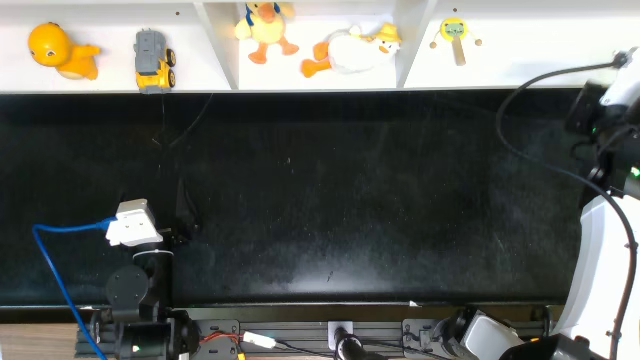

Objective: Store Toys

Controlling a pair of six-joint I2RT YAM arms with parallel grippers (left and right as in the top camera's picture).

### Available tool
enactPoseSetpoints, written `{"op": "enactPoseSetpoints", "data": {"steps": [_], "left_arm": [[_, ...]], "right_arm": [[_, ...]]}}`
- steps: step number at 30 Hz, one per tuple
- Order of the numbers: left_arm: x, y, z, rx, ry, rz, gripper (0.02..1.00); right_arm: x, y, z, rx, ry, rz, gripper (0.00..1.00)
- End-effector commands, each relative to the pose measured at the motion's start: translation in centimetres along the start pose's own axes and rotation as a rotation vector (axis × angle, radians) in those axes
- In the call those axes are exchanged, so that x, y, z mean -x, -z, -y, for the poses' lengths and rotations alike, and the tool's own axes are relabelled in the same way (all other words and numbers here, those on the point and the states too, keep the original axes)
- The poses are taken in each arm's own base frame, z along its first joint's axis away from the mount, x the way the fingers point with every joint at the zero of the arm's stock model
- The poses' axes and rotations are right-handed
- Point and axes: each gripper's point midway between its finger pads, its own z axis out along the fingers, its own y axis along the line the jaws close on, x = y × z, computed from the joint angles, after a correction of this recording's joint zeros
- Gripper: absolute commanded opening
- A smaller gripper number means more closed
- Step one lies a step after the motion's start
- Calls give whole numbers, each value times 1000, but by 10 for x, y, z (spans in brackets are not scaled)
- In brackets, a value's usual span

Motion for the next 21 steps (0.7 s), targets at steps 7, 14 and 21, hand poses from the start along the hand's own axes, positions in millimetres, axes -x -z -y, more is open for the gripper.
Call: {"op": "enactPoseSetpoints", "data": {"steps": [7, 14, 21], "left_arm": [[-1, 0, 2, -14, -20, 4, 998], [-1, 0, 2, -14, -20, 4, 998], [-1, 0, 2, -15, -20, 4, 998]], "right_arm": [[-8, -35, 12, -60, 99, -16, 45], [-13, -43, 11, -56, 27, -25, 45], [11, -54, 8, -25, -59, 90, 49]]}}
